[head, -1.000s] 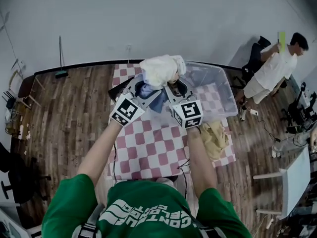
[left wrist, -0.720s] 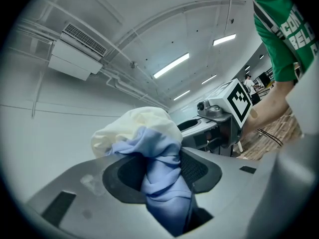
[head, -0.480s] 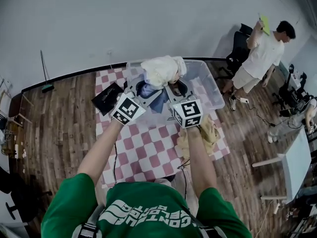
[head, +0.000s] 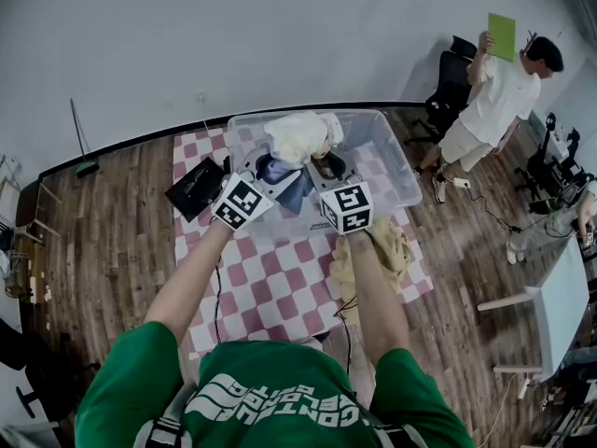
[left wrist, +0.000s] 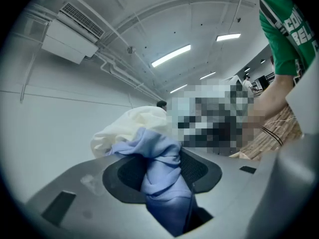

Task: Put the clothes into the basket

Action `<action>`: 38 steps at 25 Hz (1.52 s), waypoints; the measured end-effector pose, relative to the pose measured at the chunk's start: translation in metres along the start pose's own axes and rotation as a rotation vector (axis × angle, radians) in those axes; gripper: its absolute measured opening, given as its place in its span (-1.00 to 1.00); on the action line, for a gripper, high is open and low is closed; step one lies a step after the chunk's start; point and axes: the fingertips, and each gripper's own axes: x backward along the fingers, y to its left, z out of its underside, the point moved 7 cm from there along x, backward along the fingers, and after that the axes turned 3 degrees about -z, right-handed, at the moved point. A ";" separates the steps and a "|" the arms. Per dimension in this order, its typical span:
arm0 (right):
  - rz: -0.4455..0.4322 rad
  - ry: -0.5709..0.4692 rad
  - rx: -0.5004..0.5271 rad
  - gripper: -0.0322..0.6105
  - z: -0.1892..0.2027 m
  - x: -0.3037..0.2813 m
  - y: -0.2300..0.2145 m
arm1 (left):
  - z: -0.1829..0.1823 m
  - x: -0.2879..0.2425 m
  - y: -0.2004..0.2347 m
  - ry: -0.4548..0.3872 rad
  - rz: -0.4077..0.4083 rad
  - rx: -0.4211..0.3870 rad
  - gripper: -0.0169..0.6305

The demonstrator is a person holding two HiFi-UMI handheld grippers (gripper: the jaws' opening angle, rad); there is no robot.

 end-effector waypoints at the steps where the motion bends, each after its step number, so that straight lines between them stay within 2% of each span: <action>1: -0.001 0.011 -0.006 -0.50 0.005 -0.004 -0.003 | 0.005 -0.004 0.001 0.011 0.005 0.007 -0.37; 11: -0.010 0.081 -0.059 -0.50 0.048 -0.043 -0.028 | 0.052 -0.041 0.022 0.077 0.038 0.069 -0.37; 17: -0.023 0.164 -0.091 -0.50 0.086 -0.070 -0.039 | 0.093 -0.064 0.031 0.142 0.062 0.143 -0.37; 25: -0.069 0.339 -0.151 -0.50 0.155 -0.098 -0.054 | 0.156 -0.100 0.024 0.294 0.085 0.268 -0.37; 33: -0.130 0.503 -0.186 -0.50 0.210 -0.118 -0.072 | 0.203 -0.138 0.015 0.476 0.133 0.333 -0.37; 38: -0.160 0.592 -0.215 -0.50 0.243 -0.125 -0.077 | 0.230 -0.154 0.005 0.550 0.161 0.368 -0.37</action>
